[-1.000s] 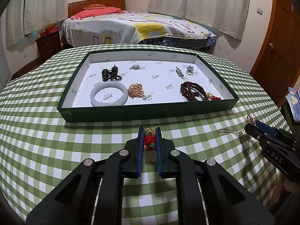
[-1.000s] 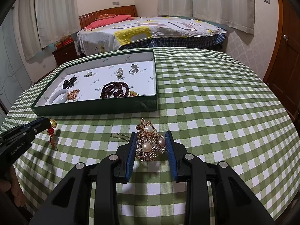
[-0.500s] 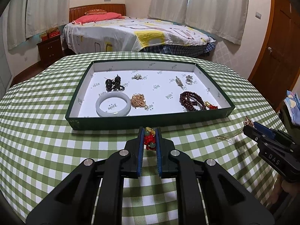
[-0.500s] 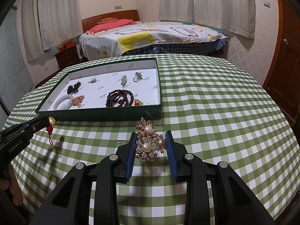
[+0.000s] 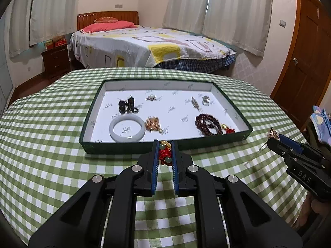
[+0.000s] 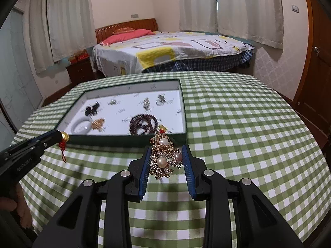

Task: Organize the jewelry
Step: 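Carry the charm and gold brooch in both tools over the box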

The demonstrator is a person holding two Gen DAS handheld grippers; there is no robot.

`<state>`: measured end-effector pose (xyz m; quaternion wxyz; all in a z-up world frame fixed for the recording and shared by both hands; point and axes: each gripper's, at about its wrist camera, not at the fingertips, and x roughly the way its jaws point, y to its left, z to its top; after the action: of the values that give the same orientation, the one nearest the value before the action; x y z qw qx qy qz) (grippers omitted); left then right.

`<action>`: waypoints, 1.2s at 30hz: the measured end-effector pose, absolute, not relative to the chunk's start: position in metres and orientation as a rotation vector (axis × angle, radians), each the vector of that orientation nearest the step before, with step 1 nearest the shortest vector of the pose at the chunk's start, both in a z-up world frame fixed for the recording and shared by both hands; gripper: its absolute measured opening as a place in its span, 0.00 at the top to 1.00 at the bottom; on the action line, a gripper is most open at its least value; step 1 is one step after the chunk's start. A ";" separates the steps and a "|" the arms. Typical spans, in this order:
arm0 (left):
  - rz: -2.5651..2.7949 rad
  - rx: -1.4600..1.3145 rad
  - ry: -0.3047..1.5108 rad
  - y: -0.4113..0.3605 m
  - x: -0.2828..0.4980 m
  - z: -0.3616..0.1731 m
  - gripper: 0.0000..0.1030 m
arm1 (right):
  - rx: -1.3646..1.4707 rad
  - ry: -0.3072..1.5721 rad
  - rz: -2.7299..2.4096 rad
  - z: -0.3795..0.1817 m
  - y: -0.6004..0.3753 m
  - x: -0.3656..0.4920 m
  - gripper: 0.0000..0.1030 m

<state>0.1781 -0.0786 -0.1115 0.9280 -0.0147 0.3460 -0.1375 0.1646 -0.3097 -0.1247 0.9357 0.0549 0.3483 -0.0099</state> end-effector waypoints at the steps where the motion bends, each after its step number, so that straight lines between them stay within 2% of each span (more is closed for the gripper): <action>1: -0.283 -0.033 0.701 -0.078 0.178 -0.108 0.89 | 0.114 0.702 -0.016 -0.120 -0.309 0.165 0.70; 21: -0.294 -0.017 0.524 -0.085 0.223 -0.051 0.89 | 0.060 0.518 0.083 -0.056 -0.272 0.224 0.70; 28: -0.264 0.000 0.504 -0.087 0.259 -0.055 0.89 | 0.047 0.479 0.104 -0.051 -0.258 0.256 0.70; 36: -0.224 -0.002 0.538 -0.084 0.303 -0.080 0.88 | 0.046 0.484 0.108 -0.070 -0.251 0.294 0.70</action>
<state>0.3028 -0.0842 -0.0802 0.9578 -0.0010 0.2654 -0.1105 0.2936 -0.2511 -0.0697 0.9691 0.0227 0.2397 0.0533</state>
